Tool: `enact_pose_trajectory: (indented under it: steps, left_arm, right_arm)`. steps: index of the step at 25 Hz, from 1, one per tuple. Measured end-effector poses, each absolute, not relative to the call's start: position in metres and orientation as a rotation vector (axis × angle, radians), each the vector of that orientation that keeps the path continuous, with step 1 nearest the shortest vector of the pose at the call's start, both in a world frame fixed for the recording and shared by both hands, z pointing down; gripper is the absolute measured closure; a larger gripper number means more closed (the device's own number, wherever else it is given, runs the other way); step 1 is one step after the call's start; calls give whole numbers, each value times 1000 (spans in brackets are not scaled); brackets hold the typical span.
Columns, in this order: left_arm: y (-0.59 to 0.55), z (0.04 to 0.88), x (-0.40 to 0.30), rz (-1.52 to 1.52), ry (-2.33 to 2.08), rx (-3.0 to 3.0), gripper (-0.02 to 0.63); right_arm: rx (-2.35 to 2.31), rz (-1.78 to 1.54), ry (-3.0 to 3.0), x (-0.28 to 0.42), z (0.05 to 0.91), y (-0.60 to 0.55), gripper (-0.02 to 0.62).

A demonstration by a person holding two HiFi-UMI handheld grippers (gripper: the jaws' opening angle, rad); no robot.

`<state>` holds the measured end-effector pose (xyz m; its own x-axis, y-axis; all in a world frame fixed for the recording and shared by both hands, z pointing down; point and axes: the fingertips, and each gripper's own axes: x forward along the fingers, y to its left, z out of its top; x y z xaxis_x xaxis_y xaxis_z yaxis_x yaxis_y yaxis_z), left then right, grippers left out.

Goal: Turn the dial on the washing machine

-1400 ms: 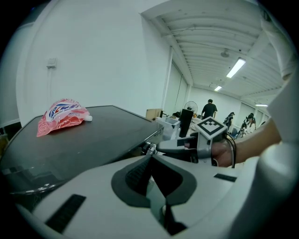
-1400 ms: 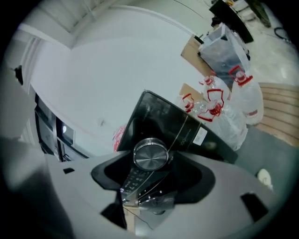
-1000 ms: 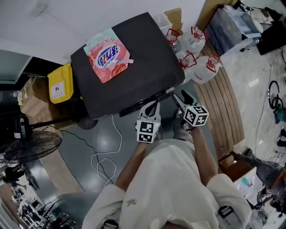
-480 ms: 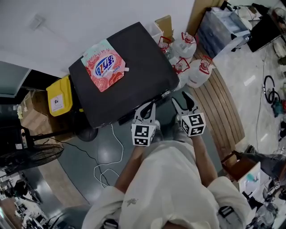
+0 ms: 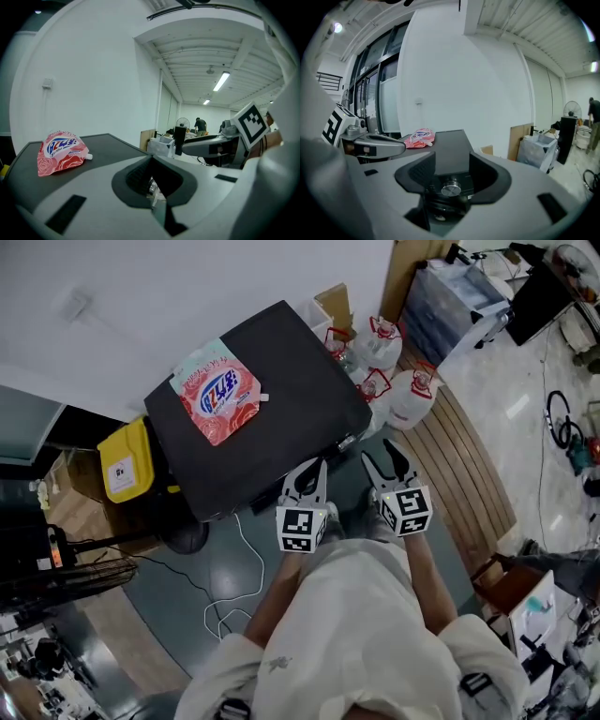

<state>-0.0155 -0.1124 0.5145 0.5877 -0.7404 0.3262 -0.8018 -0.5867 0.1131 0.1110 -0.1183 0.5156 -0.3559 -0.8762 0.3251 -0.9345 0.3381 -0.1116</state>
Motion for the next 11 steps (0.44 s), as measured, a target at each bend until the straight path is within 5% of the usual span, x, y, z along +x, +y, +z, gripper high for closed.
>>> enact_pose_trajectory:
  steps: [11]
  left_arm:
    - [-109, 497, -15, 332, -1229, 2628, 594]
  right_arm:
    - [1700, 369, -2376, 104, 498, -110, 377]
